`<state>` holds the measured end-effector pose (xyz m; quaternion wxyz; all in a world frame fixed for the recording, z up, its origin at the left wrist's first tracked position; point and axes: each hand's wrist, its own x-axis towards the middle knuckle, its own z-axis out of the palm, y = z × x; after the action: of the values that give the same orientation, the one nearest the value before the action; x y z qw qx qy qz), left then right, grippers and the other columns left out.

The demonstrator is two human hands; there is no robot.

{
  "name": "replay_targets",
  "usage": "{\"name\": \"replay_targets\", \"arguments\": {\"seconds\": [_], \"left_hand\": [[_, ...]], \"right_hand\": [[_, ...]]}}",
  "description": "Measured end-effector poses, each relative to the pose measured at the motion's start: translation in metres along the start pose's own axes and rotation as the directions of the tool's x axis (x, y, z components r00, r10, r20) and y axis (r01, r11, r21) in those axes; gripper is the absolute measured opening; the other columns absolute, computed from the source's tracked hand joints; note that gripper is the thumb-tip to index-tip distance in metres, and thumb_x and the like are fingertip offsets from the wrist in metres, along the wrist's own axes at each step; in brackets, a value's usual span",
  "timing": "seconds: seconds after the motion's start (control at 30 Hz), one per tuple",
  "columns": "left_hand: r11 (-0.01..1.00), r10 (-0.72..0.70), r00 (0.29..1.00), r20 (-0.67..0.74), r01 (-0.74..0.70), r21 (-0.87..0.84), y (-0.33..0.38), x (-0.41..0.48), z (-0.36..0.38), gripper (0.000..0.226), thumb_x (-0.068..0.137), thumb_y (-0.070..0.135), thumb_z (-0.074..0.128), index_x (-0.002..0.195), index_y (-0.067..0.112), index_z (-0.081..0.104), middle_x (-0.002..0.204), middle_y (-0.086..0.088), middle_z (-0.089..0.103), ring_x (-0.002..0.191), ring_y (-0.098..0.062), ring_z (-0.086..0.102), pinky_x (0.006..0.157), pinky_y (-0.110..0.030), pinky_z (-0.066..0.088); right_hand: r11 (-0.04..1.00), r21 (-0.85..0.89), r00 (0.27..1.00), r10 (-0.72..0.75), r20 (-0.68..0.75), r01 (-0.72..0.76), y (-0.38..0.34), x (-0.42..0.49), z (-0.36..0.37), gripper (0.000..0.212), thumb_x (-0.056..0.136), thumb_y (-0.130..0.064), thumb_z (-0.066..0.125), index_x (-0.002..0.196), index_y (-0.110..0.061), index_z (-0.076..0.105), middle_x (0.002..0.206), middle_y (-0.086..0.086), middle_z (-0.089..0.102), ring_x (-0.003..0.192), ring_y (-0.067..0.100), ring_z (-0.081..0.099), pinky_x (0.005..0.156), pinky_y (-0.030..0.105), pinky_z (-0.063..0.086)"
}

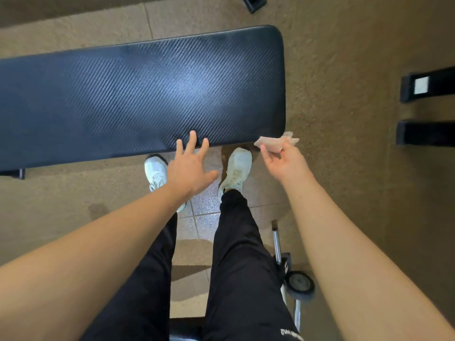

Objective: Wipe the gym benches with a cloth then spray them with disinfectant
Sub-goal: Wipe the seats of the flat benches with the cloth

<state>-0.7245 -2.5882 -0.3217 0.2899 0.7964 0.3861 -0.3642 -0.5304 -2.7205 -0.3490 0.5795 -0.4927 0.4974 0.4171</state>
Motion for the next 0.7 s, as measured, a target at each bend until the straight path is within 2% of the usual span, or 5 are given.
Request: {"name": "replay_targets", "arguments": {"seconds": [0.1, 0.27, 0.37, 0.63, 0.7], "left_hand": [[1.0, 0.003, 1.0, 0.012, -0.003, 0.008, -0.001, 0.001, 0.001, 0.093, 0.092, 0.059, 0.057, 0.165, 0.029, 0.007, 0.172, -0.002, -0.011, 0.157, -0.041, -0.005, 0.118, -0.058, 0.035], [1.0, -0.024, 0.999, 0.028, 0.024, 0.002, 0.006, 0.003, 0.004, 0.094, 0.092, 0.061, 0.054, 0.165, 0.026, 0.006, 0.172, -0.004, -0.013, 0.156, -0.044, -0.008, 0.121, -0.056, 0.03], [0.999, -0.037, 0.999, 0.029, 0.037, -0.014, 0.008, 0.004, 0.004, 0.089, 0.094, 0.058, 0.051, 0.165, 0.026, 0.008, 0.172, -0.003, -0.012, 0.156, -0.043, -0.008, 0.118, -0.057, 0.033], [0.999, -0.014, 0.996, 0.093, 0.011, 0.036, 0.001, 0.011, 0.005, 0.088, 0.095, 0.057, 0.048, 0.164, 0.025, 0.005, 0.172, -0.007, -0.013, 0.155, -0.047, -0.005, 0.117, -0.062, 0.034], [0.999, -0.016, 0.995, 0.098, 0.012, 0.035, 0.001, 0.011, 0.004, 0.087, 0.095, 0.057, 0.048, 0.164, 0.026, 0.004, 0.172, -0.005, -0.013, 0.155, -0.046, -0.006, 0.116, -0.063, 0.035]], "right_hand": [[0.984, -0.175, 0.998, -0.033, 0.048, 0.041, -0.03, 0.004, -0.008, 0.035, 0.104, -0.016, 0.056, 0.138, -0.014, 0.054, 0.13, 0.015, 0.06, 0.117, 0.033, 0.063, 0.065, 0.034, 0.063], [0.849, -0.521, 0.987, -0.01, 0.159, 0.093, -0.077, 0.005, 0.005, 0.042, 0.098, -0.027, 0.066, 0.138, -0.018, 0.058, 0.129, 0.007, 0.064, 0.117, 0.024, 0.064, 0.074, 0.036, 0.062], [0.696, -0.708, 0.98, 0.029, 0.197, 0.122, -0.098, 0.003, 0.025, 0.028, 0.094, -0.034, 0.068, 0.119, -0.021, 0.068, 0.104, 0.0, 0.065, 0.11, 0.017, 0.064, 0.072, 0.033, 0.063], [0.613, -0.756, 0.963, -0.032, 0.267, 0.23, -0.131, 0.012, 0.089, 0.024, 0.098, -0.028, 0.063, 0.118, -0.014, 0.064, 0.126, 0.005, 0.063, 0.121, 0.023, 0.059, 0.089, 0.041, 0.058], [0.642, -0.724, 0.96, -0.068, 0.273, 0.252, -0.132, 0.013, 0.102, 0.033, 0.101, -0.031, 0.059, 0.13, -0.014, 0.062, 0.123, 0.004, 0.064, 0.12, 0.023, 0.058, 0.08, 0.039, 0.06]]}}
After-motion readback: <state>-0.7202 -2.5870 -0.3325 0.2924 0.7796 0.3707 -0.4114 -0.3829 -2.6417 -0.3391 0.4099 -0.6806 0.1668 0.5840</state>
